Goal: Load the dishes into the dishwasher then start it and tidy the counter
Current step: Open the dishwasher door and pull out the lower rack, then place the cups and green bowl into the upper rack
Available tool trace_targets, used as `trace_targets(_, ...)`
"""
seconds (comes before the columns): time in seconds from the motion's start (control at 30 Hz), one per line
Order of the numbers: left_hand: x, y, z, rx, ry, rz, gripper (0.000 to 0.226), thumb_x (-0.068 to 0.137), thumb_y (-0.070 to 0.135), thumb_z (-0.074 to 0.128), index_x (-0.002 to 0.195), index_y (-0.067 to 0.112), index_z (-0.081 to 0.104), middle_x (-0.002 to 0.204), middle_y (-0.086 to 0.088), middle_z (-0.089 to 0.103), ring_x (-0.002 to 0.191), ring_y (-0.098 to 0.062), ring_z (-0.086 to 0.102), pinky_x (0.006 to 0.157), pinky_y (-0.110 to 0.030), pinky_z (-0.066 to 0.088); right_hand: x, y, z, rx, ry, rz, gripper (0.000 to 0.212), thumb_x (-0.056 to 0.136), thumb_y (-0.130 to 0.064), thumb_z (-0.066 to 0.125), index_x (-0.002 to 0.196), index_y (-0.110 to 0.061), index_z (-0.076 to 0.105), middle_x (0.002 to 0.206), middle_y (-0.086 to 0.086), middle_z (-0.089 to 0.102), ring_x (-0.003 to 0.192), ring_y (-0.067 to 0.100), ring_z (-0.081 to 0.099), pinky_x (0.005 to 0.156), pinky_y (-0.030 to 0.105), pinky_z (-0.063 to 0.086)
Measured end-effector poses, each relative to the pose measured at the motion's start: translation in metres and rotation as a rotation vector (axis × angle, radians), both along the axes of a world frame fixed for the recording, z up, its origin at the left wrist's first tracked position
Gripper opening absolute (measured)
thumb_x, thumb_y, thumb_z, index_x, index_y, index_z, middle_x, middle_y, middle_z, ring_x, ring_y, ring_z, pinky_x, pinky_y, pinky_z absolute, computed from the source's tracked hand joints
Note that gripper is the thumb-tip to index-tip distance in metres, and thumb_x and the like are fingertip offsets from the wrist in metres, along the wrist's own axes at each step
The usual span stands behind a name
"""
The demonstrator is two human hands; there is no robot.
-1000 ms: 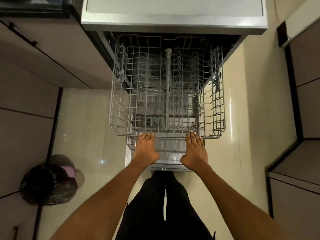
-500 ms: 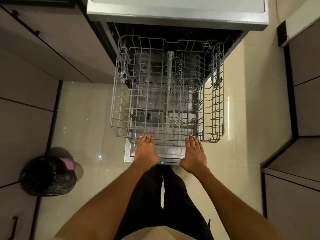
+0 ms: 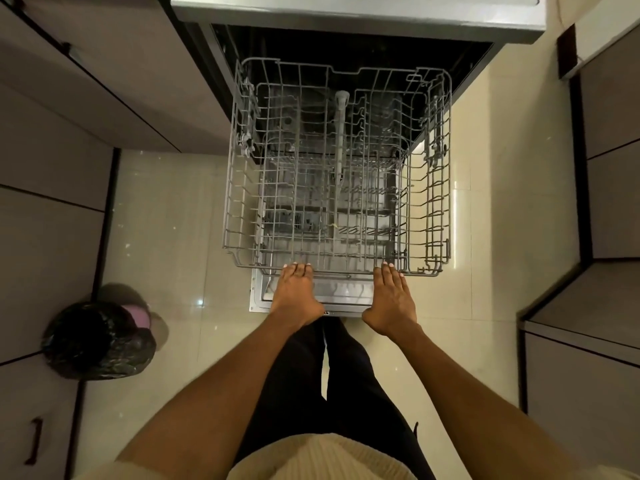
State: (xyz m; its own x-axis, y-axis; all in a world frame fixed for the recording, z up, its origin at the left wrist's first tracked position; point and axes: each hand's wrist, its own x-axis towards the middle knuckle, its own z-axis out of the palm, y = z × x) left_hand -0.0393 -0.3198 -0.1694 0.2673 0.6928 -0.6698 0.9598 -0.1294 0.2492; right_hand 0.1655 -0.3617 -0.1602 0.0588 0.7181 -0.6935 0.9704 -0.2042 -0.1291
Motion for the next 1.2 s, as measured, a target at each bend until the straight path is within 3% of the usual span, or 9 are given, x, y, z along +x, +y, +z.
trace_targets(0.3, -0.005, 0.011, 0.019, -0.016, -0.011, 0.004, 0.099, 0.08, 0.032, 0.061, 0.158, 0.005, 0.006, 0.166, -0.014, 0.007, 0.153, -0.027, 0.004, 0.125, -0.041, 0.007, -0.016, 0.026, 0.017, -0.011, 0.01, 0.011, 0.103, 0.084, -0.047, 0.064, 0.16, -0.007, 0.006, 0.168, 0.014, 0.002, 0.156, 0.029, -0.002, 0.127, 0.042, 0.003)
trace_targets(0.47, -0.004, 0.031, 0.041, 0.073, -0.012, 0.048, 0.097, 0.085, 0.03, 0.057, 0.158, 0.005, -0.002, 0.166, -0.013, -0.004, 0.154, -0.026, -0.005, 0.125, -0.041, 0.004, -0.047, 0.063, 0.049, 0.047, 0.041, 0.105, 0.104, 0.087, -0.046, 0.062, 0.16, -0.006, -0.001, 0.168, 0.014, -0.004, 0.156, 0.029, -0.004, 0.127, 0.043, 0.003)
trace_targets(0.63, -0.02, 0.067, 0.078, 0.206, -0.001, 0.125, 0.102, 0.083, 0.038, 0.061, 0.158, 0.004, 0.001, 0.166, -0.014, -0.002, 0.154, -0.025, -0.003, 0.125, -0.04, 0.003, -0.087, 0.107, 0.076, 0.15, 0.113, 0.211, 0.106, 0.089, -0.057, 0.06, 0.16, -0.006, 0.0, 0.169, 0.013, -0.004, 0.156, 0.026, -0.005, 0.127, 0.042, 0.002)
trace_targets(0.93, -0.108, 0.119, 0.138, 0.435, 0.002, 0.274, 0.108, 0.08, 0.052, 0.062, 0.158, 0.006, 0.003, 0.166, -0.014, 0.001, 0.154, -0.025, -0.002, 0.125, -0.04, 0.003, -0.177, 0.179, 0.136, 0.355, 0.135, 0.412, 0.108, 0.09, -0.057, 0.059, 0.16, -0.006, -0.005, 0.168, 0.013, -0.009, 0.155, 0.024, -0.011, 0.126, 0.04, -0.004)
trace_targets(1.2, -0.221, 0.158, 0.184, 0.586, -0.056, 0.314, 0.11, 0.076, 0.04, 0.07, 0.158, 0.004, 0.006, 0.166, -0.014, 0.004, 0.154, -0.024, 0.0, 0.125, -0.04, 0.003, -0.288, 0.22, 0.184, 0.504, 0.163, 0.423, 0.104, 0.088, -0.044, 0.065, 0.16, -0.005, 0.001, 0.169, 0.014, -0.003, 0.156, 0.024, -0.006, 0.127, 0.04, -0.001)
